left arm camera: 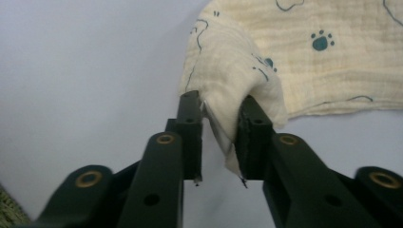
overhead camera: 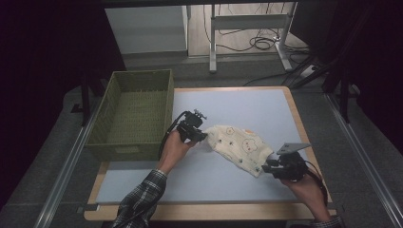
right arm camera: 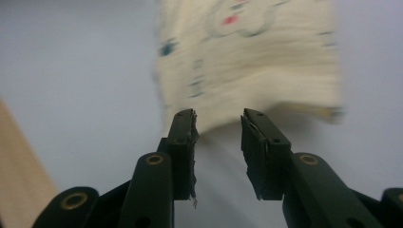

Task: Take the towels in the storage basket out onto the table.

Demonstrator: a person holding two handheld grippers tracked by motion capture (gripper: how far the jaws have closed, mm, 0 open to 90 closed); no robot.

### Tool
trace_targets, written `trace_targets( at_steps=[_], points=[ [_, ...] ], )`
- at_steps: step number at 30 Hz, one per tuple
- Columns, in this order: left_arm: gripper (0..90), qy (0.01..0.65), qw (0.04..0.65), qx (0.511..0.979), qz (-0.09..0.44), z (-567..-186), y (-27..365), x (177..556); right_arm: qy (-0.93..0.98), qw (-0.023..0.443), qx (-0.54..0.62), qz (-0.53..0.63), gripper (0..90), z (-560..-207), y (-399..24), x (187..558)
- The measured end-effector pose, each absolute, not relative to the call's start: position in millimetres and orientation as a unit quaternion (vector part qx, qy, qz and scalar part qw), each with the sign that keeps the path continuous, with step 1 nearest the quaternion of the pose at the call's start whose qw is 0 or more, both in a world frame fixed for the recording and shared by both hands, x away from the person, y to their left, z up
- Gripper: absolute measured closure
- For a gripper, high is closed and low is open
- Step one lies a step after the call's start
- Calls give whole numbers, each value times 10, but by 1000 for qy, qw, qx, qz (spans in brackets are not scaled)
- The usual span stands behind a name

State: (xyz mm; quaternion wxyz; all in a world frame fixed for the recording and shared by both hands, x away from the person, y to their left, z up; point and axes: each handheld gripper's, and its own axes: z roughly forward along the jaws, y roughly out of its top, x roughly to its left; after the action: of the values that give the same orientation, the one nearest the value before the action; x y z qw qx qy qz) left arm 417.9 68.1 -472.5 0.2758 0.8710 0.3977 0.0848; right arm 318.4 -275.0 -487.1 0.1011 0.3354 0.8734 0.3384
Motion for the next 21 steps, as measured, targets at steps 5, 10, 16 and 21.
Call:
trace_targets(
  at_steps=[5, 10, 16, 21],
  points=[
    [796, 398, 278, 871, 82, -4740, 699, 4176, 883, 84, 311, 341, 633, -4983, -2573, 3096],
    [797, 396, 281, 870, 80, -4744, 703, 4163, 894, 103, 303, 313, 616, -5122, -2453, 3146],
    [804, 396, 284, 870, 82, -4747, 706, 4166, 898, 154, 282, 301, 877, -5152, -2406, 3102],
    [810, 393, 285, 870, 91, -4682, 698, 4174, 893, 145, 296, 306, 886, -5013, -2467, 3167]
  ],
)
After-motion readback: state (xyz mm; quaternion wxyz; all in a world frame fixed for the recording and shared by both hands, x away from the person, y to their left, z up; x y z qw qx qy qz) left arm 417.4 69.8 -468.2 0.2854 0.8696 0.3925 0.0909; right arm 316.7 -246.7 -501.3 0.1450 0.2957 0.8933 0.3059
